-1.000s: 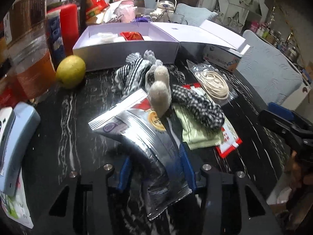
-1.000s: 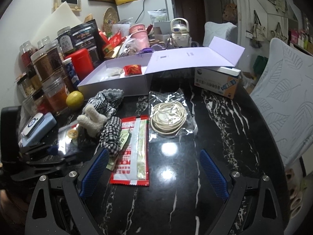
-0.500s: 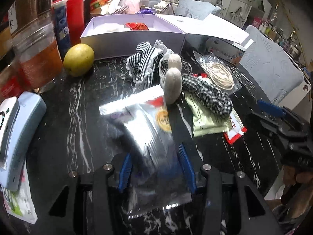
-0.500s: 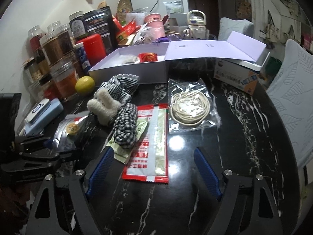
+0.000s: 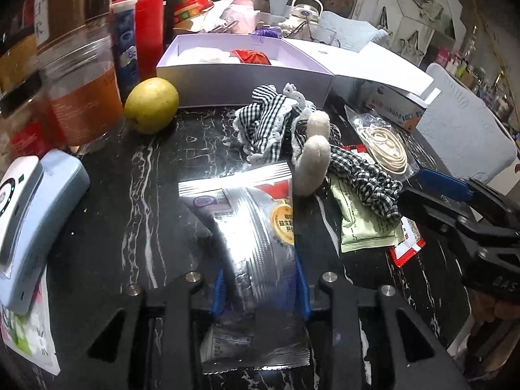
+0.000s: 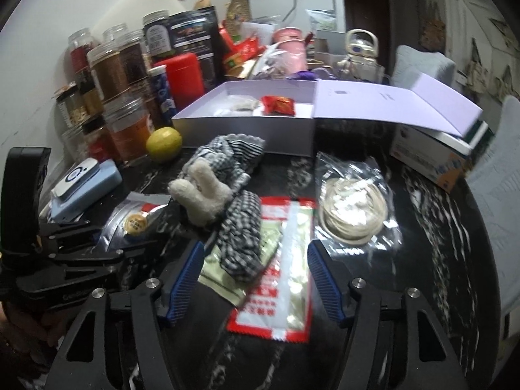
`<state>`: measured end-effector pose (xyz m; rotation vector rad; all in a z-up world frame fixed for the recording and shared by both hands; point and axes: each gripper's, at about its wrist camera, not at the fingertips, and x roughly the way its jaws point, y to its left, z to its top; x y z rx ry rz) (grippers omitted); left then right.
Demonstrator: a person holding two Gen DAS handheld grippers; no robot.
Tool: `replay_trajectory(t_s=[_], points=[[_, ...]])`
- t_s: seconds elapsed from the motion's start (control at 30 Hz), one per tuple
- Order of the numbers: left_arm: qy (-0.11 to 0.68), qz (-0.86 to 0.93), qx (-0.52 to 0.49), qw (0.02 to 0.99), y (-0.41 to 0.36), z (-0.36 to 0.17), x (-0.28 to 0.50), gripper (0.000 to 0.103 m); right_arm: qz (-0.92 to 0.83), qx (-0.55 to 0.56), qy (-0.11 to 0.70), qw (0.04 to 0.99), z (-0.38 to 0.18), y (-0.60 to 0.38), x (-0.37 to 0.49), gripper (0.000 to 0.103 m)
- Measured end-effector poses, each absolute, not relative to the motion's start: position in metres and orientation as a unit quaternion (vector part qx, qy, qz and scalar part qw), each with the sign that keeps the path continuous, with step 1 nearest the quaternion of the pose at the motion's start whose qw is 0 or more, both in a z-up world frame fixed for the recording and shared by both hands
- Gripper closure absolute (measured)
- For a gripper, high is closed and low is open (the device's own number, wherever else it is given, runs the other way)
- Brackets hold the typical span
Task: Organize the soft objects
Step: 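Grasp the gingham scrunchie with the right gripper while the left gripper holds the foil bag, then carry the foil bag and scrunchie over the gift box with both grippers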
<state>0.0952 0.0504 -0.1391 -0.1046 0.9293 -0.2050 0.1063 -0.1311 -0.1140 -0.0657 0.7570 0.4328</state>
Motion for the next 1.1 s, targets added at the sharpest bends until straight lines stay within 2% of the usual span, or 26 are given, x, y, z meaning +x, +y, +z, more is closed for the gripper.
replay_trajectory(t_s=[0.07, 0.4, 0.5, 0.57, 0.67, 1.1], points=[[0.446, -0.1, -0.051, 0.888, 0.053, -0.138, 0.093, 0.069, 0.215, -0.042, 0.371, 0.903, -0.115, -0.124, 0.114, 0.043], [0.445, -0.093, -0.063, 0.889, 0.064, -0.134, 0.088, 0.07, 0.22, -0.08, 0.396, 0.888, -0.13, -0.1, 0.138, 0.05], [0.443, -0.094, -0.06, 0.889, 0.063, -0.133, 0.088, 0.07, 0.213, -0.093, 0.403, 0.885, -0.137, -0.097, 0.142, 0.056], [0.444, -0.094, -0.061, 0.889, 0.063, -0.133, 0.088, 0.07, 0.204, -0.1, 0.398, 0.889, -0.137, -0.098, 0.142, 0.071], [0.444, -0.093, -0.063, 0.889, 0.063, -0.133, 0.089, 0.07, 0.195, -0.098, 0.397, 0.891, -0.138, -0.102, 0.143, 0.076], [0.435, -0.09, -0.066, 0.893, 0.063, -0.129, 0.083, 0.07, 0.197, -0.034, 0.385, 0.901, -0.124, -0.132, 0.101, 0.078]])
